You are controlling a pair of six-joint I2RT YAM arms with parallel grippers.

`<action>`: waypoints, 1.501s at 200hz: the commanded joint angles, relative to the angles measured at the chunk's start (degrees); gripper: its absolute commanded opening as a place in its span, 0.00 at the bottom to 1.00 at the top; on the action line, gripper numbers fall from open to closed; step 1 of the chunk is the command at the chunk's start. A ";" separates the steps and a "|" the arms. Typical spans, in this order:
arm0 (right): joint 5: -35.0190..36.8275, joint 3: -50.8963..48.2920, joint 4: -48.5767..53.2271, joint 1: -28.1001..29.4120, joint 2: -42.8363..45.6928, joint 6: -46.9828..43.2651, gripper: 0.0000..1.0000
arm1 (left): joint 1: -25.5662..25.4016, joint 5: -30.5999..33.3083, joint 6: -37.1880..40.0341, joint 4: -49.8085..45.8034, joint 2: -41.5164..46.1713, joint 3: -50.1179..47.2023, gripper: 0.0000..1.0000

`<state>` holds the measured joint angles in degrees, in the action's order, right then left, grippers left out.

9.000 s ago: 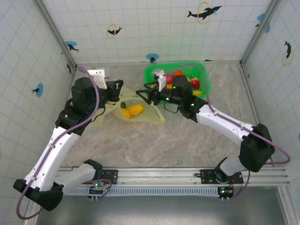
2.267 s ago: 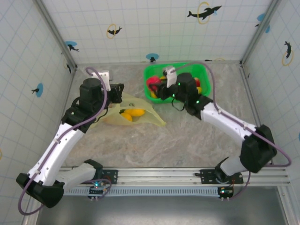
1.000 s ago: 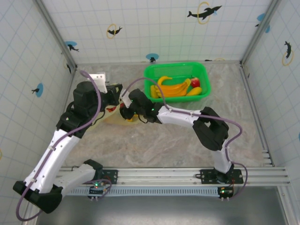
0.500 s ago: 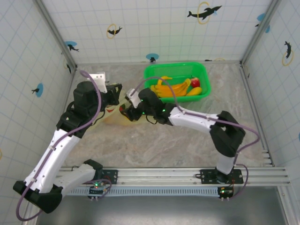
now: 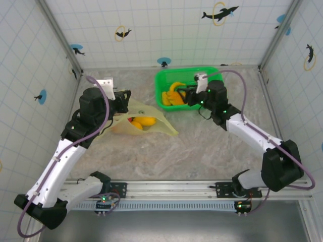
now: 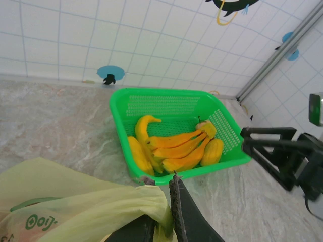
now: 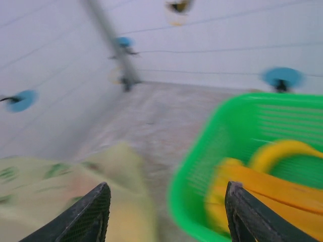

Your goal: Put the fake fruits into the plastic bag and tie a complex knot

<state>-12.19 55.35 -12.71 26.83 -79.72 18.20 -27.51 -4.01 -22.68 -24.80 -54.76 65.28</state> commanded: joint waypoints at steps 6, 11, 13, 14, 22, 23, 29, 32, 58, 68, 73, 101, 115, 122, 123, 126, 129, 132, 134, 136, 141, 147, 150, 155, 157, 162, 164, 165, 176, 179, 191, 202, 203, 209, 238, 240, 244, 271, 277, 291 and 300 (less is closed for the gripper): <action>17.65 6.56 15.82 -6.18 -6.64 3.04 0.60 | -0.35 -0.90 0.49 1.42 -0.27 -0.59 0.12; 18.99 8.28 17.93 -6.99 -8.17 3.07 0.60 | -0.35 -0.95 0.53 1.46 -0.27 -0.67 0.12; 19.47 8.98 18.52 -7.21 -8.81 3.07 0.60 | -0.35 -0.94 0.53 1.45 -0.30 -0.68 0.12; 19.65 9.38 19.00 -7.31 -9.37 3.07 0.60 | -0.35 -0.93 0.53 1.48 -0.32 -0.68 0.12; 21.39 12.51 22.17 -8.16 -12.77 2.94 0.61 | -0.34 -0.87 0.68 1.54 -0.35 -0.72 0.12; 21.62 13.07 22.36 -8.22 -13.15 2.92 0.60 | -0.35 -0.89 0.69 1.52 -0.39 -0.74 0.12; 22.73 15.47 24.32 -8.70 -15.37 2.74 0.60 | -0.35 -0.82 0.71 1.59 -0.35 -0.76 0.12; 23.23 16.57 24.87 -8.91 -16.38 2.46 0.60 | -0.35 -0.76 0.78 1.57 -0.43 -0.76 0.12; 28.77 21.86 25.98 -10.37 -23.07 0.71 0.59 | -0.34 -1.68 0.56 1.49 -0.52 -0.35 0.13; 27.50 23.30 25.40 -11.45 -25.18 0.91 0.58 | -0.35 -1.98 0.44 1.42 -0.52 -0.15 0.13; 26.62 24.02 25.25 -12.11 -26.13 1.17 0.58 | -0.33 -2.06 0.44 1.35 -0.56 0.05 0.13; 24.81 29.64 25.41 -13.85 -31.54 1.58 0.57 | -0.35 -1.53 0.70 0.95 -0.35 -0.11 0.13; 24.31 33.90 27.73 -14.35 -35.32 1.58 0.56 | -0.35 -1.61 0.70 1.05 -0.44 -0.32 0.13; 24.21 35.83 28.86 -14.43 -37.09 1.58 0.56 | -0.34 -1.61 0.70 1.07 -0.52 -0.32 0.13; 24.13 36.07 28.96 -14.43 -37.35 1.58 0.56 | -0.30 -1.61 0.70 1.07 -0.52 -0.32 0.13; 23.95 36.74 29.35 -14.50 -38.07 1.58 0.56 | -0.35 -1.58 0.75 1.02 -0.55 -0.32 0.13; 23.92 37.30 29.64 -14.59 -38.73 1.58 0.56 | -0.35 -1.56 0.71 1.06 -0.52 -0.32 0.13; 23.79 37.96 29.98 -14.53 -39.33 1.58 0.56 | -0.35 -1.59 0.77 1.07 -0.57 -0.32 0.13; 23.63 38.44 30.25 -14.59 -39.71 1.58 0.56 | -0.35 -1.52 0.83 1.07 -0.53 -0.30 0.13; 23.59 38.85 30.43 -14.61 -40.14 1.58 0.56 | -0.35 -1.48 0.80 1.07 -0.52 -0.32 0.13; 23.29 39.71 30.87 -14.57 -41.15 1.58 0.56 | -0.35 -1.46 0.84 0.97 -0.59 -0.26 0.13; 23.36 40.80 31.55 -14.61 -42.20 1.55 0.57 | -0.35 -1.32 0.88 0.97 -0.56 -0.24 0.13; 23.28 41.25 31.83 -14.56 -42.63 1.58 0.57 | -0.33 -1.28 0.94 0.98 -0.53 -0.24 0.13; 23.26 41.99 32.31 -14.53 -43.41 1.54 0.57 | -0.35 -1.12 0.97 0.89 -0.56 -0.16 0.13; 23.26 42.17 32.44 -14.55 -43.72 1.57 0.57 | -0.35 -1.14 1.03 0.89 -0.58 -0.15 0.13; 23.21 42.75 32.84 -14.53 -44.36 1.58 0.57 | -0.34 -1.10 1.06 0.87 -0.52 -0.15 0.13; 23.29 42.98 32.99 -14.53 -44.59 1.58 0.58 | -0.35 -1.07 1.06 0.86 -0.57 -0.22 0.13; 23.32 43.12 33.05 -14.53 -44.66 1.58 0.58 | -0.31 -1.12 1.06 0.88 -0.59 -0.23 0.13; 23.57 44.15 33.83 -14.54 -45.93 1.58 0.59 | -0.31 -0.99 1.14 0.80 -0.53 -0.32 0.13; 23.67 44.40 33.98 -14.54 -46.12 1.58 0.60 | -0.33 -1.00 1.14 0.87 -0.53 -0.37 0.13; 23.95 45.18 34.67 -14.50 -47.13 1.33 0.63 | -0.34 -0.93 1.14 0.89 -0.56 -0.50 0.13; 23.99 45.90 35.15 -14.47 -47.93 0.88 0.66 | -0.31 -1.00 1.14 0.89 -0.65 -0.59 0.13; 23.98 45.90 35.18 -14.45 -48.00 0.88 0.66 | -0.33 -0.96 1.14 0.89 -0.67 -0.59 0.13; 23.97 46.38 35.28 -14.44 -48.57 0.71 0.68 | -0.35 -1.00 1.14 0.91 -0.61 -0.59 0.13; 23.69 50.81 38.03 -14.48 -52.65 -0.04 0.74 | -0.40 -1.43 1.10 0.98 -1.19 -0.30 0.13; 23.67 51.13 38.24 -14.45 -52.95 -0.08 0.74 | -0.43 -1.50 1.07 0.98 -1.21 -0.25 0.13; 23.64 51.79 38.55 -14.44 -53.45 -0.10 0.74 | -0.49 -1.50 1.06 0.93 -1.31 -0.16 0.13; 22.25 54.59 40.22 -14.35 -56.14 0.15 0.73 | -0.62 -1.35 1.10 0.72 -1.49 0.20 0.13; 21.82 54.82 40.23 -14.37 -56.41 0.23 0.72 | -0.62 -1.30 1.11 0.60 -1.55 0.29 0.13; 20.84 55.31 40.60 -14.27 -57.25 0.48 0.72 | -0.62 -1.44 1.14 0.60 -1.66 0.29 0.13; 20.14 55.77 41.00 -14.31 -57.72 0.61 0.72 | -0.62 -1.46 1.07 0.50 -1.75 0.45 0.13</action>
<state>10.02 108.33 24.73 12.34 -134.91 18.48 -27.73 -5.13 -22.63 -24.82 -56.18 65.28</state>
